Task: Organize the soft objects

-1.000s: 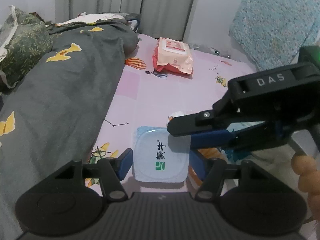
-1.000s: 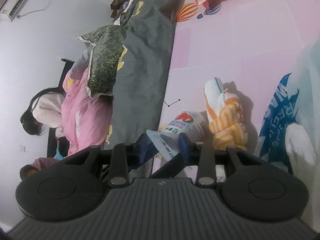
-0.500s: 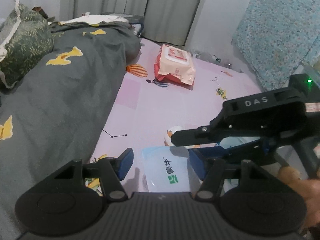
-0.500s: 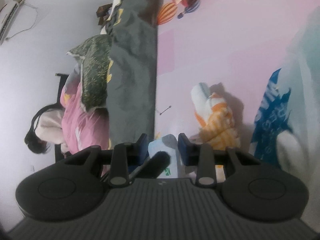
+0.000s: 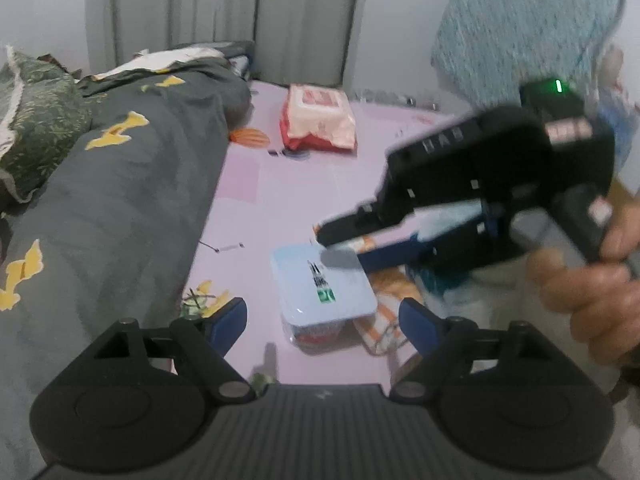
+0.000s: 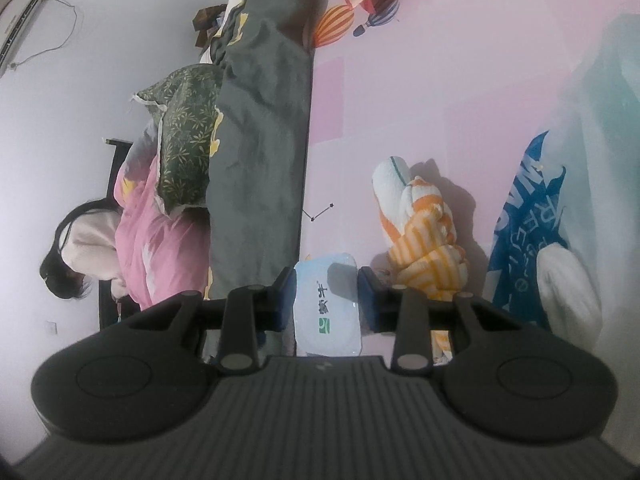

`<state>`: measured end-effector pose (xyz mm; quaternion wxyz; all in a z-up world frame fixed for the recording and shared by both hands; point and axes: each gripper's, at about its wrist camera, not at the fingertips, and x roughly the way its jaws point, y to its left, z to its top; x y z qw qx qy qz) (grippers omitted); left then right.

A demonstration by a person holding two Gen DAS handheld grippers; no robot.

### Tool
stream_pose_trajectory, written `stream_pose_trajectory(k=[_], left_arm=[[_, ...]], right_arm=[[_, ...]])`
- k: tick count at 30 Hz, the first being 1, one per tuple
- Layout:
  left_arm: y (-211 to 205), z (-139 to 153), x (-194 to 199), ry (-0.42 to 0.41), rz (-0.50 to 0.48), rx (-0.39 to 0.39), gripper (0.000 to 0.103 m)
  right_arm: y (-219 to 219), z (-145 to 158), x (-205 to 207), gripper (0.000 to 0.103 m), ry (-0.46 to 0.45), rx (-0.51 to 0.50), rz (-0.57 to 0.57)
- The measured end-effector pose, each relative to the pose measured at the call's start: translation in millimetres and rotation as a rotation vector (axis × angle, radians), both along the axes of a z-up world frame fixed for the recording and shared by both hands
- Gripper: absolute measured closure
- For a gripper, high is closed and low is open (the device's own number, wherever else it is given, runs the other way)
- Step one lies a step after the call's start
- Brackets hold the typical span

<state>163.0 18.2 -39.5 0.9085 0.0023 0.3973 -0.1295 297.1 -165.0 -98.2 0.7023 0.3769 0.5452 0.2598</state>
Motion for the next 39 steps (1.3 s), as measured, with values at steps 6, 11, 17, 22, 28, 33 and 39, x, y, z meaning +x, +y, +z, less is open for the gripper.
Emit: stream_pose_trajectory(k=[6,11,17,22,28,33,39], left_arm=[[-12,-15,11,0.022,0.009,0.064,0.024],[-13,-24,25,0.045,0.019,0.044,0.030],[-13,-24,34,0.040,0.034,0.008,0.036],[-12,-21,34,0.036,0.048,0.012,0.036],[-9,-14,28,0.017,0.061,0.019,0.037],[-7,1,19,-0.013,0.069,0.019,0.040],[-15,27,3,-0.064,0.067,0.035,0.040]], right_arm=[[4,-2,2,0.070,0.005,-0.014,-0.003],[4,-3,5,0.071,0.010,-0.016,-0.001],[7,-3,7,0.073,0.006,-0.017,0.008],[10,-2,5,0.074,0.000,-0.024,0.020],[18,-1,4,0.074,0.003,-0.029,0.042],[21,11,-1,0.074,-0.016,-0.027,0.047],[13,37,-15,0.074,-0.057,0.005,0.042]])
